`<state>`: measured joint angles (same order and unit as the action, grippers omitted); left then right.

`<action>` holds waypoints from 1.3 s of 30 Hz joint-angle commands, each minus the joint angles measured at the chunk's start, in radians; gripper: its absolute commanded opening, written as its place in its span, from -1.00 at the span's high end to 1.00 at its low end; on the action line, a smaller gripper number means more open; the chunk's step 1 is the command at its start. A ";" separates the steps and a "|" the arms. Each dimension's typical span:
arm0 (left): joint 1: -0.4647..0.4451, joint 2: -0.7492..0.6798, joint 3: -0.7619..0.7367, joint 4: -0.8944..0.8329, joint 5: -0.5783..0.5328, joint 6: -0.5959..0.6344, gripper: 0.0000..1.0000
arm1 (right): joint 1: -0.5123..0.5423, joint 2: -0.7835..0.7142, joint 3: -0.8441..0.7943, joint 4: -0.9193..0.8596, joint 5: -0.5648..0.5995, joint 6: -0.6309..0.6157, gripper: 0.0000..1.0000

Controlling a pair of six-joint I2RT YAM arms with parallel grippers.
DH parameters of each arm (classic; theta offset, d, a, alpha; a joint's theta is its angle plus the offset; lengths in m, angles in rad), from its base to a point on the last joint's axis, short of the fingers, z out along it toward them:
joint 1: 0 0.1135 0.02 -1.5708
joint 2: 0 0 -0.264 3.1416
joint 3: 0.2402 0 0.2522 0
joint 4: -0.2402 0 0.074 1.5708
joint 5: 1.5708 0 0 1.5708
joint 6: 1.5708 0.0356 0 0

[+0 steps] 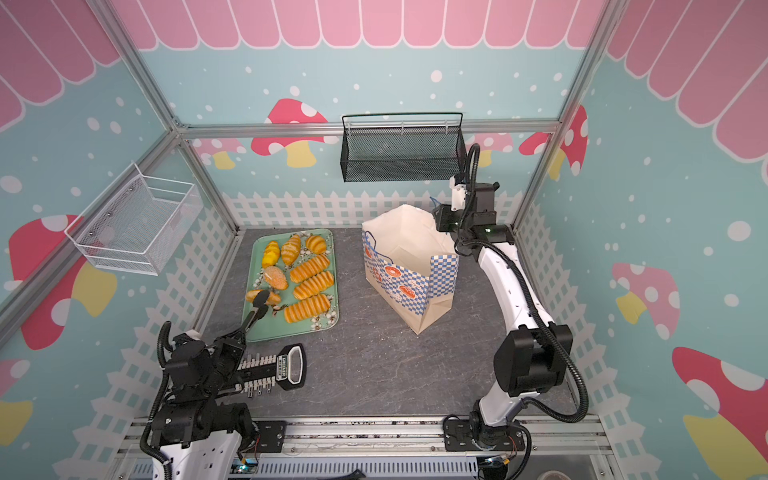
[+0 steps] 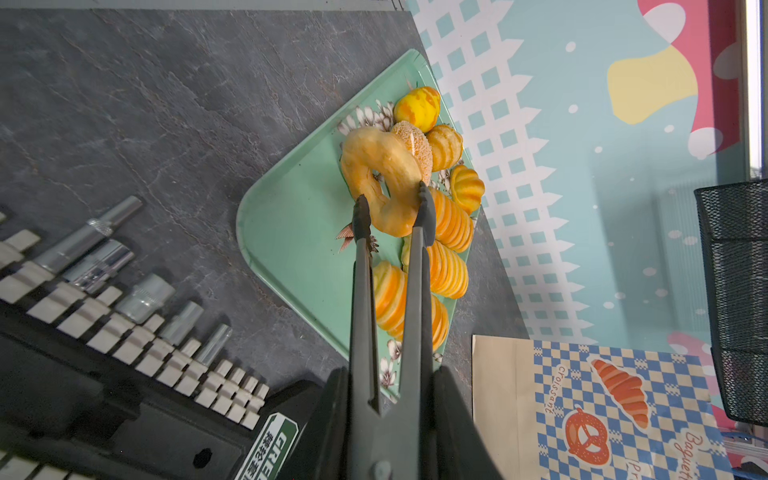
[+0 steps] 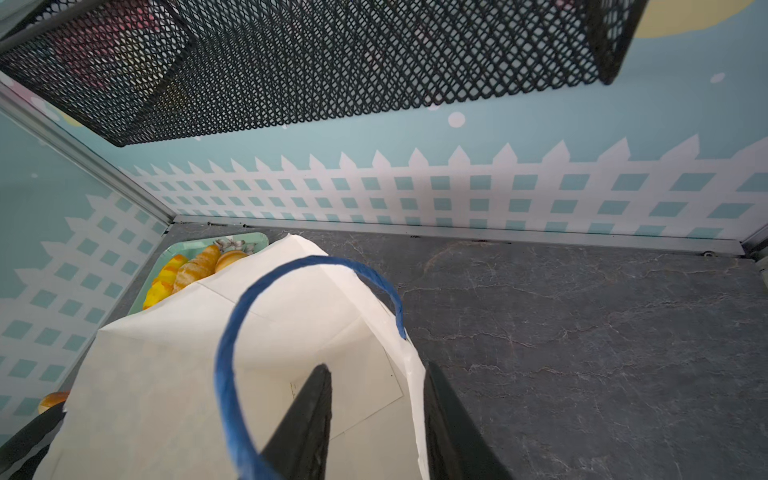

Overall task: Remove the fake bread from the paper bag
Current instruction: 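Lower the ring donut onto the tray and open the tongs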

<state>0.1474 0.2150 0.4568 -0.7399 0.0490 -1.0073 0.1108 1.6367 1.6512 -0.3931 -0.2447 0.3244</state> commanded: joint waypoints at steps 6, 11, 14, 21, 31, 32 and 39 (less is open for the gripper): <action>0.001 0.048 0.058 -0.115 0.007 -0.017 0.63 | -0.005 -0.052 0.003 -0.009 -0.001 -0.026 0.24; 0.000 0.067 0.103 -0.157 0.006 -0.002 0.56 | -0.004 -0.075 -0.015 -0.009 0.016 -0.035 0.23; 0.000 0.084 0.128 -0.181 0.024 0.004 0.54 | -0.004 -0.084 -0.025 -0.003 0.019 -0.038 0.23; 0.001 0.099 0.188 -0.240 0.045 0.011 0.47 | -0.004 -0.097 -0.036 -0.003 0.026 -0.045 0.23; 0.001 0.103 0.282 -0.334 0.040 0.043 0.48 | -0.004 -0.122 -0.061 0.002 0.044 -0.051 0.23; 0.001 0.108 0.295 -0.342 0.038 0.048 0.48 | -0.004 -0.124 -0.065 0.001 0.045 -0.053 0.23; 0.001 0.139 0.362 -0.337 0.053 0.088 0.76 | -0.005 -0.145 -0.087 0.002 0.056 -0.055 0.23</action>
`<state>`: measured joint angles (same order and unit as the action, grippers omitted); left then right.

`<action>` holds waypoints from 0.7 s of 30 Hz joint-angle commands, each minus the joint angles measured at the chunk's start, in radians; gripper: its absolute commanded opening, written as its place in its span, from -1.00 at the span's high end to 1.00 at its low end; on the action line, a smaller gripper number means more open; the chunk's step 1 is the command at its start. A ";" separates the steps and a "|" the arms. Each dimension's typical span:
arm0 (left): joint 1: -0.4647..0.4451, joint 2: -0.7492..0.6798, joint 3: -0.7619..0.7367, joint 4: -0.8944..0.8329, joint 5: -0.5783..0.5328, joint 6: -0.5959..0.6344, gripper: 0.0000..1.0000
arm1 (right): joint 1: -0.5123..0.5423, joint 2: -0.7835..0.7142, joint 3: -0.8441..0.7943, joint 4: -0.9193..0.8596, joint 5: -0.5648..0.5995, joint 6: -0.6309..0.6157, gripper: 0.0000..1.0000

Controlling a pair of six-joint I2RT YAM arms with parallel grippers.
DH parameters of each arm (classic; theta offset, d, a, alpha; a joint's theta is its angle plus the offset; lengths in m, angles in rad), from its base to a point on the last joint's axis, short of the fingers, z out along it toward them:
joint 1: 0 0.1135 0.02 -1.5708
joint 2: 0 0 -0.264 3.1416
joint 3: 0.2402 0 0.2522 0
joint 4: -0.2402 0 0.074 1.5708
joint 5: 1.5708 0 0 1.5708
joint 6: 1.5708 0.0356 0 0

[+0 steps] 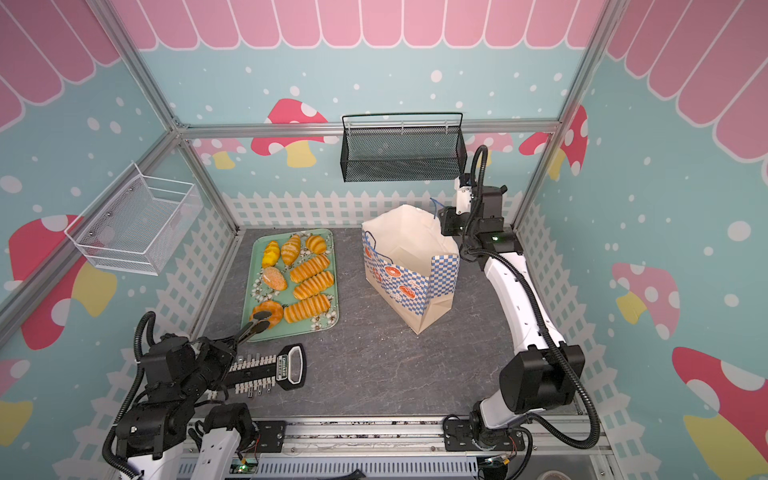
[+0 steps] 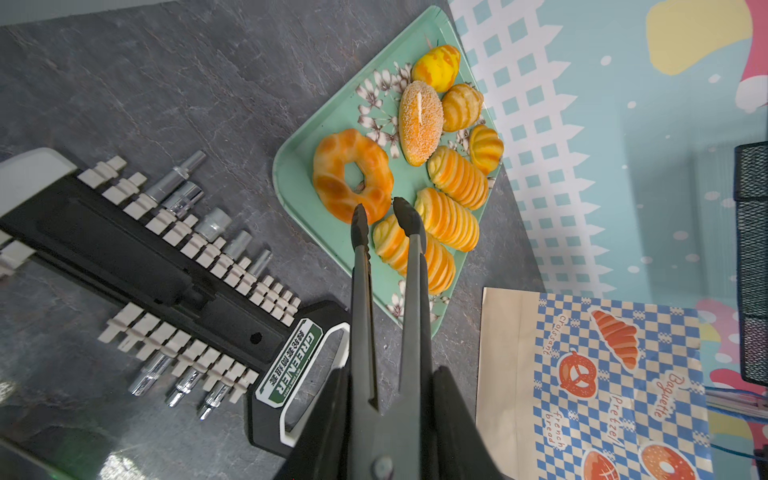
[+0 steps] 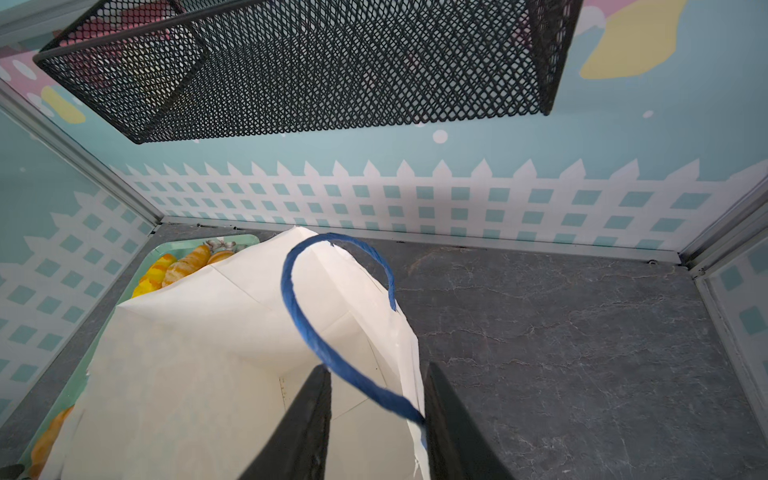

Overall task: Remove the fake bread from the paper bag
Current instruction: 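Lower the ring donut onto the tray and open the tongs, then set the tongs on the table with the left gripper while the right releases the bag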

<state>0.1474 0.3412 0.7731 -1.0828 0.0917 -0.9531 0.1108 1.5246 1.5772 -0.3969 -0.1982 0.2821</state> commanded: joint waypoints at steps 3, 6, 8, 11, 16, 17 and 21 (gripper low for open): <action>0.001 0.038 0.076 0.029 0.028 0.071 0.86 | -0.004 -0.045 -0.029 0.005 0.014 -0.014 0.22; 0.000 0.069 0.100 0.078 0.072 0.115 1.00 | -0.005 -0.066 -0.056 0.008 0.021 -0.014 0.23; 0.001 0.087 0.109 0.126 0.103 0.140 1.00 | -0.005 -0.089 -0.086 0.016 0.027 -0.012 0.23; -0.001 0.109 0.096 0.225 0.150 0.161 1.00 | -0.004 -0.131 -0.149 0.029 0.034 -0.012 0.23; -0.132 0.165 0.021 0.476 0.130 0.137 1.00 | -0.017 -0.196 -0.233 0.013 0.097 -0.005 0.23; -0.207 0.184 0.015 0.520 0.064 0.150 1.00 | -0.028 -0.209 -0.243 0.007 0.109 -0.003 0.24; -0.533 0.320 0.019 0.692 -0.190 0.239 1.00 | -0.061 -0.256 -0.251 -0.007 0.133 -0.004 0.22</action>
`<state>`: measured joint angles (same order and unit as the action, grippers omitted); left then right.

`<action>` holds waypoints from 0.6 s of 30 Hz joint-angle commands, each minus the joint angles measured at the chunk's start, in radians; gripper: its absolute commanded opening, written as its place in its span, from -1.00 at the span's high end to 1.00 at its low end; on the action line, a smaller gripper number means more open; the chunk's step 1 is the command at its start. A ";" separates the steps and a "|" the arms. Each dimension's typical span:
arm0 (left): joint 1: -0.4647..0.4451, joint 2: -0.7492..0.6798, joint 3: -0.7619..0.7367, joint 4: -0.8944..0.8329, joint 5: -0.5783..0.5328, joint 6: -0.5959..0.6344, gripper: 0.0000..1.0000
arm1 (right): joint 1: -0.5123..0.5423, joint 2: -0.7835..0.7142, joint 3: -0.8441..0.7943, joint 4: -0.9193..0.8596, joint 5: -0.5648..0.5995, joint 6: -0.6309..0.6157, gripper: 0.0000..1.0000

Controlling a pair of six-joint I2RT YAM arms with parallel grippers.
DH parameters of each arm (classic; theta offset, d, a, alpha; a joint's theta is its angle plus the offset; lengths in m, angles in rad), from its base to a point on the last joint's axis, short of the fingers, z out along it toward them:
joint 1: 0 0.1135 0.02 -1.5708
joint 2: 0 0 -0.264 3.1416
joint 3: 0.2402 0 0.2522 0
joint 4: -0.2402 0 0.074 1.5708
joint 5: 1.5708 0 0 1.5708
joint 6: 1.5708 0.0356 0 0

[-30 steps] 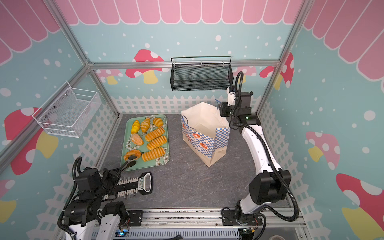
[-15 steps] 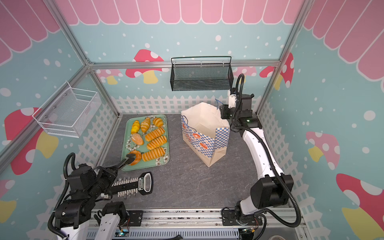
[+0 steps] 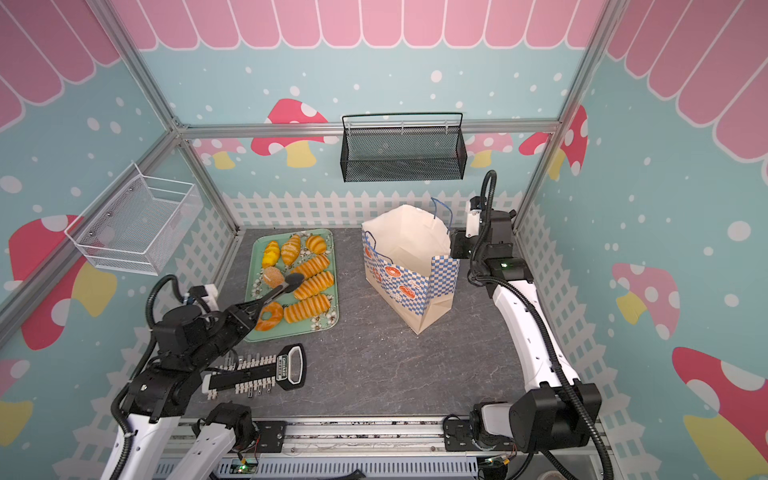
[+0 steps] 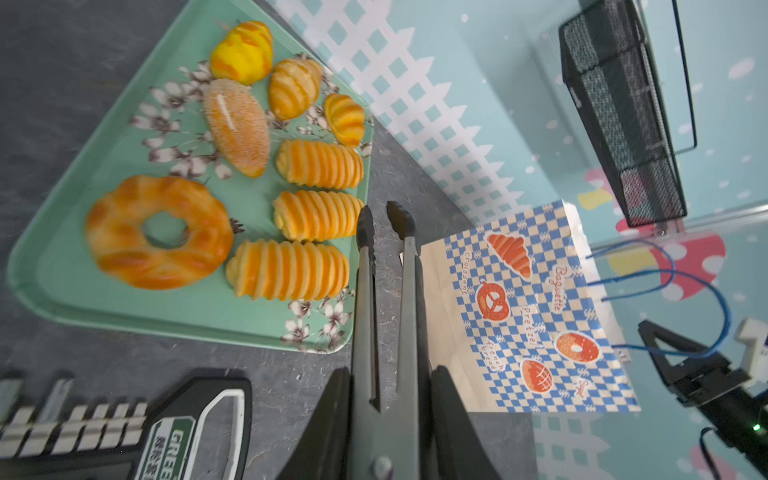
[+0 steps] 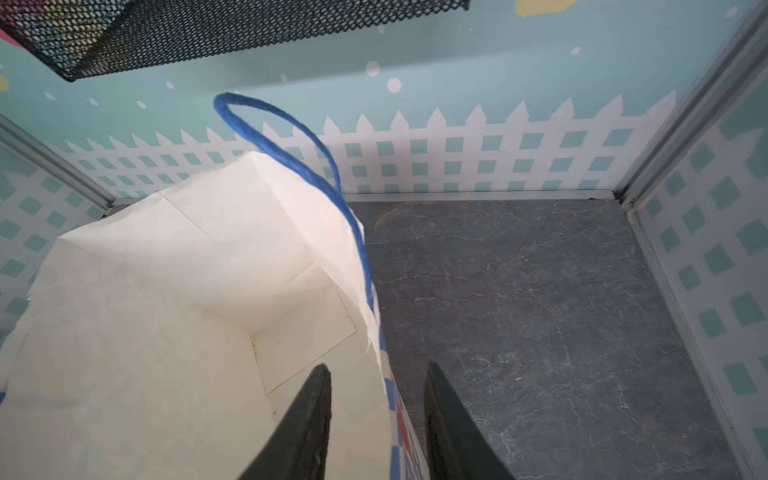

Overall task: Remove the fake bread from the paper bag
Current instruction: 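Set the tongs on the table with the left gripper while the right releases the bag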

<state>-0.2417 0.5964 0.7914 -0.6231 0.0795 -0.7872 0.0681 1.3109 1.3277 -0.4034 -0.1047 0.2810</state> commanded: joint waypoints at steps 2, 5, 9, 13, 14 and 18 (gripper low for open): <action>-0.269 0.152 0.012 0.297 -0.268 0.114 1.00 | -0.032 -0.054 0.013 -0.021 0.050 -0.008 0.21; -0.407 0.268 0.026 0.381 -0.408 0.182 1.00 | -0.066 -0.055 0.046 -0.067 0.085 -0.027 0.18; -0.545 0.397 0.013 0.472 -0.599 0.226 1.00 | -0.161 -0.061 0.022 -0.074 0.124 -0.026 0.11; -0.629 0.528 -0.017 0.600 -0.688 0.259 1.00 | -0.214 -0.106 -0.104 -0.001 0.136 -0.012 0.01; -0.646 0.559 -0.024 0.634 -0.713 0.275 1.00 | -0.215 -0.129 -0.158 0.038 0.142 -0.011 -0.01; -0.678 0.641 -0.058 0.724 -0.787 0.285 1.00 | -0.219 -0.219 -0.371 0.203 0.120 -0.033 -0.09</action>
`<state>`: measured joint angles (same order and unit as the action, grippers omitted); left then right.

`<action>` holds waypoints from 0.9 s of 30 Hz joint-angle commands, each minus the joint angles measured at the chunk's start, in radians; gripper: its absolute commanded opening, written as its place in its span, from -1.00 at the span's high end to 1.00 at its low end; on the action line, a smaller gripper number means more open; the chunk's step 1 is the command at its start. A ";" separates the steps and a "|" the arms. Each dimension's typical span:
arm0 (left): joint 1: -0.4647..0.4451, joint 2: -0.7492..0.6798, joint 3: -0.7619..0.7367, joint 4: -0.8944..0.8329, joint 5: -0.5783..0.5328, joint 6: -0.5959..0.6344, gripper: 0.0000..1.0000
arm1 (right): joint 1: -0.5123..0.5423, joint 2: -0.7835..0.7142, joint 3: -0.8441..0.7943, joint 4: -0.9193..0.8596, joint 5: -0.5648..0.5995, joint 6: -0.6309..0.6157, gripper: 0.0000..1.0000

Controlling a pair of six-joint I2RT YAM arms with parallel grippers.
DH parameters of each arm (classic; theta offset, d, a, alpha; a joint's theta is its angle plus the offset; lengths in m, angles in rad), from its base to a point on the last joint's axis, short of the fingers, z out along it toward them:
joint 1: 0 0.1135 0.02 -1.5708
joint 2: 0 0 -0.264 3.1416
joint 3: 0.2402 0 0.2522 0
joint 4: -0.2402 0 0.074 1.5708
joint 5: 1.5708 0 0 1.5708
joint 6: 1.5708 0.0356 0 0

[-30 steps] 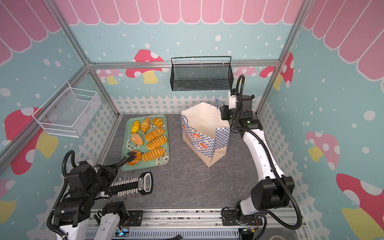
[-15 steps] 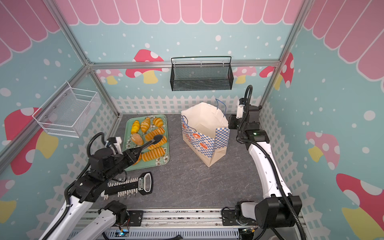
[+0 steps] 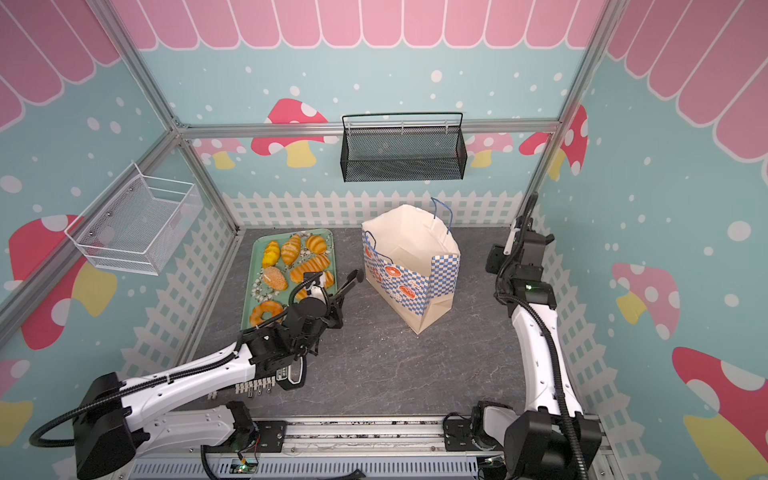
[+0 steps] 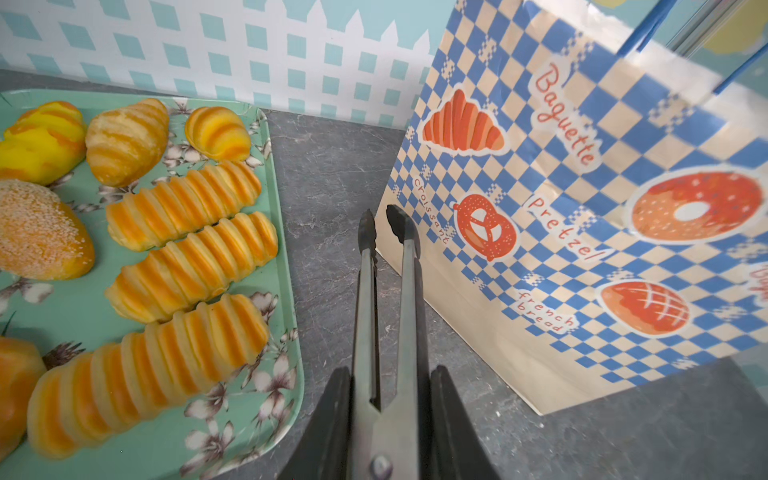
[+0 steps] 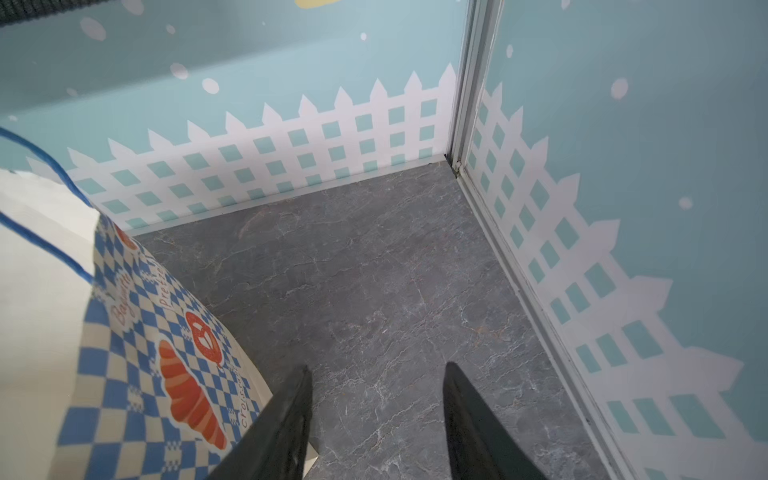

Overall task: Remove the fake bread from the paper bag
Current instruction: 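Set the tongs on the table with the left gripper while the right releases the bag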

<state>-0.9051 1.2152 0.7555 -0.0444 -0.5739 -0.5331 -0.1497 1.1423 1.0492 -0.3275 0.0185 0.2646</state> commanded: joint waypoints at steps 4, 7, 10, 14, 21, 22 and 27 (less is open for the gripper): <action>-0.017 0.087 -0.048 0.193 -0.134 0.058 1.00 | -0.004 -0.096 -0.240 0.240 0.024 -0.025 -0.20; -0.021 0.164 -0.037 0.197 -0.102 0.067 1.00 | -0.003 -0.125 -0.332 0.319 0.068 -0.019 -0.35; -0.035 0.232 -0.038 0.218 -0.101 0.048 0.94 | -0.004 -0.150 -0.416 0.401 0.090 -0.034 -0.45; -0.046 0.304 -0.039 0.238 -0.107 0.028 0.76 | -0.003 -0.178 -0.509 0.500 0.105 -0.082 -0.58; -0.049 0.378 -0.021 0.206 -0.078 0.013 0.37 | -0.003 -0.247 -0.667 0.670 0.111 -0.111 -0.68; -0.051 0.384 -0.016 0.193 -0.070 0.010 0.31 | -0.003 -0.254 -0.692 0.698 0.096 -0.109 -0.68; -0.055 0.391 -0.023 0.175 -0.038 0.008 0.04 | -0.004 -0.256 -0.779 0.801 0.052 -0.073 -0.71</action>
<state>-0.9573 1.6051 0.7204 0.1425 -0.6239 -0.5053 -0.1501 0.8932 0.3038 0.3584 0.0975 0.1764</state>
